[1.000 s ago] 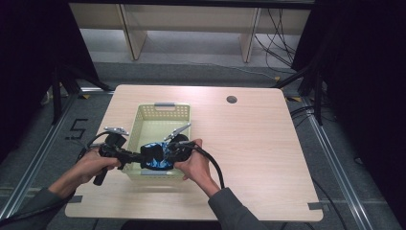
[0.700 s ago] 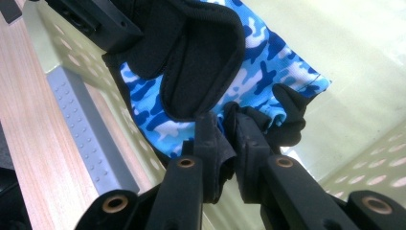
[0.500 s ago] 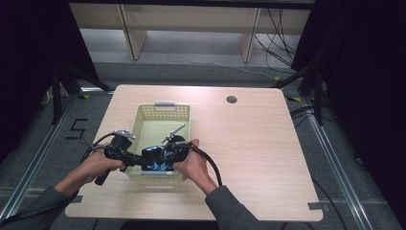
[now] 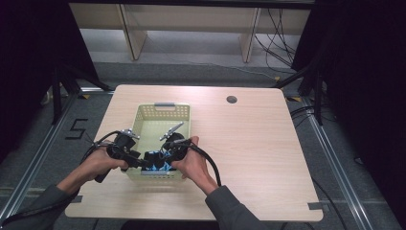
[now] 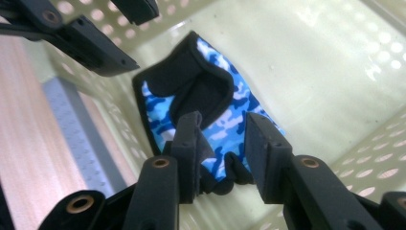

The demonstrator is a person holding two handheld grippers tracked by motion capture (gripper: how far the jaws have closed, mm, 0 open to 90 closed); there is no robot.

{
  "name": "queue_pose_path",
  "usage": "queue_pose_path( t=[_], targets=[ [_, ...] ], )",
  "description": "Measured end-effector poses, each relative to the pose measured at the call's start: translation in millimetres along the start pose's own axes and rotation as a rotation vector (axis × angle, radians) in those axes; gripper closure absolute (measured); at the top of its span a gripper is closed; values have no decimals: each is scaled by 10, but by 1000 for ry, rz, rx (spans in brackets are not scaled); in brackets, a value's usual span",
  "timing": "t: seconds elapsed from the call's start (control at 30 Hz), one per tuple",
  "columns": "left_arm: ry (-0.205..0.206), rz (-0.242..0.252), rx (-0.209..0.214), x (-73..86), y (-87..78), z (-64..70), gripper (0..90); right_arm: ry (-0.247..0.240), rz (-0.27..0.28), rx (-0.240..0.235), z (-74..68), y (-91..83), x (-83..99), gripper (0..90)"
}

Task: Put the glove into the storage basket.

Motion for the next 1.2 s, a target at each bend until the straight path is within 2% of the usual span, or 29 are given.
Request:
queue_pose_path(
  t=[0.07, 0.13, 0.2, 0.27, 0.3, 0.33, 0.37, 0.4, 0.47, 0.5, 0.53, 0.63, 0.7, 0.73, 0.83, 0.9, 0.93, 1.0, 1.03, 1.1, 1.2],
  targets=[
    [16, 2, -10, -2, -12, -9, 443, -9, 11, -5, 9, -26, 1, 660],
    [7, -5, -34, -5, -34, -7, 416, -11, 25, -5, 30, -62, 3, 641],
    [6, -6, -35, -7, -77, -7, 401, -4, 43, -10, 56, -104, 5, 629],
    [4, 6, -42, -11, -119, -8, 398, 13, 61, -16, 79, -144, 9, 618],
    [-10, 26, -52, -15, -131, -2, 394, 19, 71, -19, 100, -175, 13, 611],
    [0, 22, -46, -16, -162, -8, 393, 30, 78, -22, 111, -202, 18, 604],
    [-10, 32, -50, -18, -171, 5, 382, 27, 99, -24, 135, -234, 24, 599],
    [-19, 39, -54, -18, -173, 20, 374, 46, 103, -30, 139, -264, 33, 596],
    [17, 25, -68, -15, -189, 31, 362, 48, 119, -38, 158, -303, 47, 587],
    [9, 37, -65, -14, -191, 34, 356, 40, 137, -35, 179, -322, 59, 574],
    [-8, 57, -56, -15, -193, 35, 356, 51, 131, -38, 180, -347, 72, 568],
    [-10, 57, -47, -6, -210, 49, 338, 33, 140, -29, 217, -395, 125, 547],
    [-13, 67, -46, 0, -215, 67, 327, 52, 154, -38, 227, -405, 157, 536],
    [-20, 76, -48, -2, -228, 76, 323, 61, 138, -34, 232, -431, 168, 528],
    [-23, 106, -42, -14, -275, 93, 306, 61, 162, -24, 295, -476, 222, 493],
    [-42, 123, -34, -18, -280, 118, 290, 79, 186, -21, 324, -506, 260, 475],
    [-46, 129, -30, -19, -277, 138, 284, 81, 179, -19, 336, -531, 268, 470],
    [-48, 142, -34, -29, -291, 178, 282, 89, 194, -16, 364, -572, 295, 456],
    [-46, 146, -31, -36, -303, 196, 282, 73, 202, -16, 390, -589, 304, 449],
    [-35, 165, -21, -47, -314, 238, 281, 70, 216, -14, 418, -622, 333, 440],
    [-24, 180, -11, -54, -329, 313, 277, 101, 216, -5, 423, -683, 382, 434]
  ],
)
Point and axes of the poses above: each handheld gripper's, and its own axes: y roughly forward along the jaws, x roughly out of its underside, z roughly to its right, the point moved 1 cm from there along y, roughly forward along the jaws, and after that the axes turned 5 degrees about y, right-handed, at the moved point
